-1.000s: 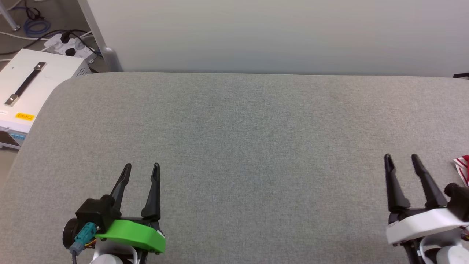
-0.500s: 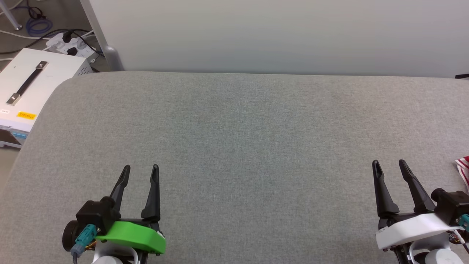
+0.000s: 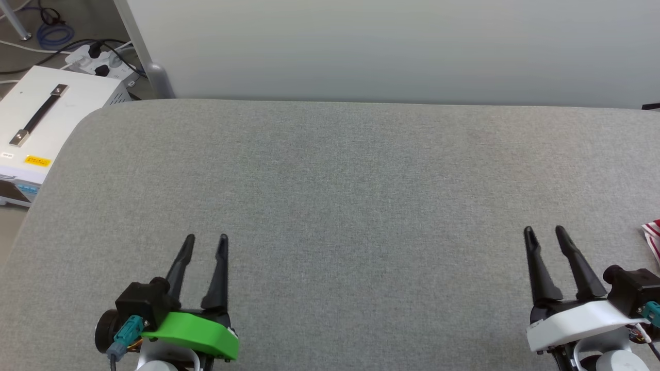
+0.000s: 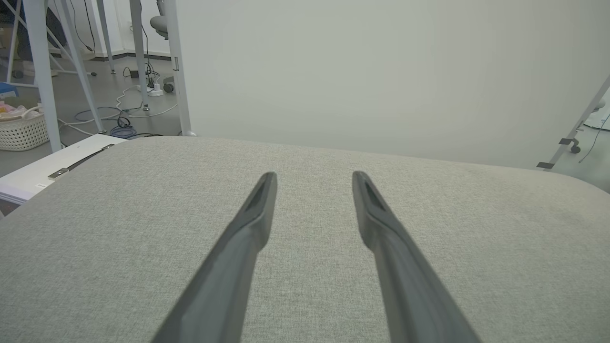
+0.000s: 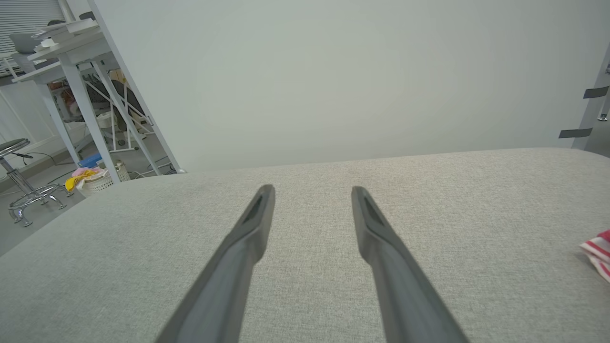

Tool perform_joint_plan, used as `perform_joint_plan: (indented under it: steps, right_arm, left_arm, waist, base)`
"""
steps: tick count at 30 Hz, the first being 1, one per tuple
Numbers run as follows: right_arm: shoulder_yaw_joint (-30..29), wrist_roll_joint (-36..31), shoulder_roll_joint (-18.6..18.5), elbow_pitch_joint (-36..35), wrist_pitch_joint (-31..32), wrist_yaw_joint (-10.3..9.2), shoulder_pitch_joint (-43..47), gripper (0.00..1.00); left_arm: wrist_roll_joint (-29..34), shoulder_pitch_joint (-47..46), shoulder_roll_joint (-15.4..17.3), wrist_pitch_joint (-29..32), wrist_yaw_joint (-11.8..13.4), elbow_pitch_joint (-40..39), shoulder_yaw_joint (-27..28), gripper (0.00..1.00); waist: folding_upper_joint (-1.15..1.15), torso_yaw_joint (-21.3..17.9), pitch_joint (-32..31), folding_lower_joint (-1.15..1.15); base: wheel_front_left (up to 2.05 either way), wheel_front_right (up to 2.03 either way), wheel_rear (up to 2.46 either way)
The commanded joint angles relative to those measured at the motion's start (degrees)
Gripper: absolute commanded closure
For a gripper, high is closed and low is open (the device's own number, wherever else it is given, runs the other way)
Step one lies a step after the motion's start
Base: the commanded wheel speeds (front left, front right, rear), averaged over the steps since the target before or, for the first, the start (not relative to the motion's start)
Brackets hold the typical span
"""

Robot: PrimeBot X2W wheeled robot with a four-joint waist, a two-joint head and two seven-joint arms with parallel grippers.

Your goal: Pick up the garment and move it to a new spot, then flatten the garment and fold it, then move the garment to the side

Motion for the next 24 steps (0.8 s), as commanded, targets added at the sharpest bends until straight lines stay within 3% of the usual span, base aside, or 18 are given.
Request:
perform_joint_plan:
  steps: [1, 24]
  right_arm:
    - [0.0, -0.01, 0.01, -0.01, 0.01, 0.0, 0.0, 1.0]
    - [-0.56, -4.22, 1.2, -0.98, 2.68, -0.01, 0.0, 1.0]
  left_arm:
    - [0.01, -0.01, 0.01, 0.02, 0.0, 0.0, -0.01, 1.0]
    - [2.92, 0.14, -0.63, 3.04, 1.52, -1.56, 0.57, 1.0]
  waist:
    - [0.0, 0.0, 0.0, 0.0]
    - [0.0, -0.66, -0.51, 0.0]
  base:
    - [0.0, 0.0, 0.0]
    - [0.0, 0.0, 0.0]
